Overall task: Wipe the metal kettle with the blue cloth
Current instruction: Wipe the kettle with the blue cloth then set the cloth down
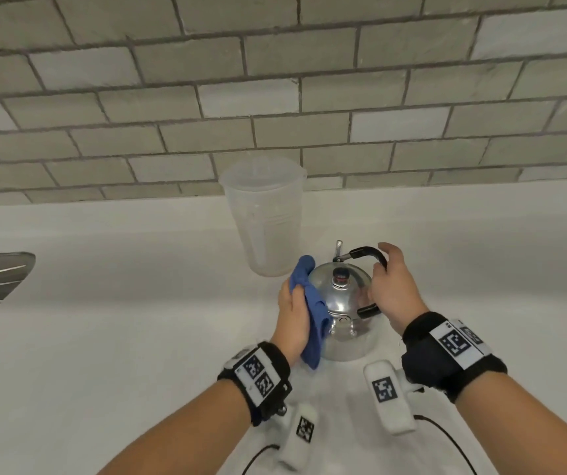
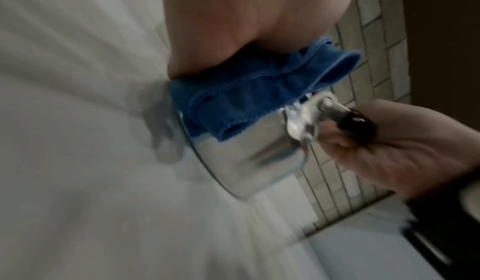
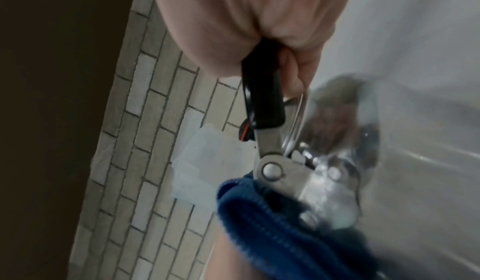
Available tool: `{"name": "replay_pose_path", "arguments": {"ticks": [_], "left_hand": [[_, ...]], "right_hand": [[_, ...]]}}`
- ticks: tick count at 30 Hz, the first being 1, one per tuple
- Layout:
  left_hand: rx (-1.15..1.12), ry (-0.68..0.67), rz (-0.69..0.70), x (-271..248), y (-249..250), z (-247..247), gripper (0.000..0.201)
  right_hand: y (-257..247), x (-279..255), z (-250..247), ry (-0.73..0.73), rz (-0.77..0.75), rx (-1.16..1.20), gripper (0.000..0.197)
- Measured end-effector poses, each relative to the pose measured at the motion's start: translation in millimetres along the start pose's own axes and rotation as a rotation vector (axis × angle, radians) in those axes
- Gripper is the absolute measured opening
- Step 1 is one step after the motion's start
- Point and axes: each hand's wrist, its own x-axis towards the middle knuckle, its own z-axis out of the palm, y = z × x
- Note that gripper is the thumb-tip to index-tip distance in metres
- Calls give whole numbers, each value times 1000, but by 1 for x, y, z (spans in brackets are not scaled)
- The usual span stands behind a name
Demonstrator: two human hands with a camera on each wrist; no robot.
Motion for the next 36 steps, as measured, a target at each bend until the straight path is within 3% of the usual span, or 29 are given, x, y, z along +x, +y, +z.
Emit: {"name": "replay_pose_path", "arguments": {"ticks": [4,7,9,10,15,17,19,21,23,25,28,32,34,36], "left_hand": [[96,47,37,0,-8,0,22],[-54,-102,-80,20,16,-3,31],[-116,-253,-54,20,36,-4,32],[-127,-265,-59,17,39,-4,31],[-66,86,-123,4,-9,-2,34],[-127,122,-138,-3,-11,-2,36],[-154,75,-141,-2,-8,-2,47],[-169,17,-140,0,-1,-6,58],[-151,-3,-136,6,5,-12,40],[-86,-33,-148,15,14,-15,39],[-46,-120,-156,27,26,-15,54],[-6,-219,-190,37,12,-16,34],[57,-181,-109,30,6,-16,27],[31,-109,-81,4,10,-15,32]], "right_hand": [[-2,-9,-4,-23,15,92,42],[0,-8,-4,-28,10,124,42],[2,-7,1,23,12,160,43],[4,-8,4,60,11,177,42],[0,-25,17,160,-16,300,35],[-11,-30,14,60,-104,204,27],[-24,-33,7,-120,-155,11,19],[-28,-33,-3,-191,-289,-317,29],[-34,-30,-14,-128,-539,-744,47],[-40,-20,-25,-208,-715,-955,55],[-45,-1,-37,-437,-787,-1033,64],[-51,17,-32,-600,-903,-913,61],[-50,21,-26,-702,-904,-742,54],[-46,21,-22,-707,-900,-657,53]]}}
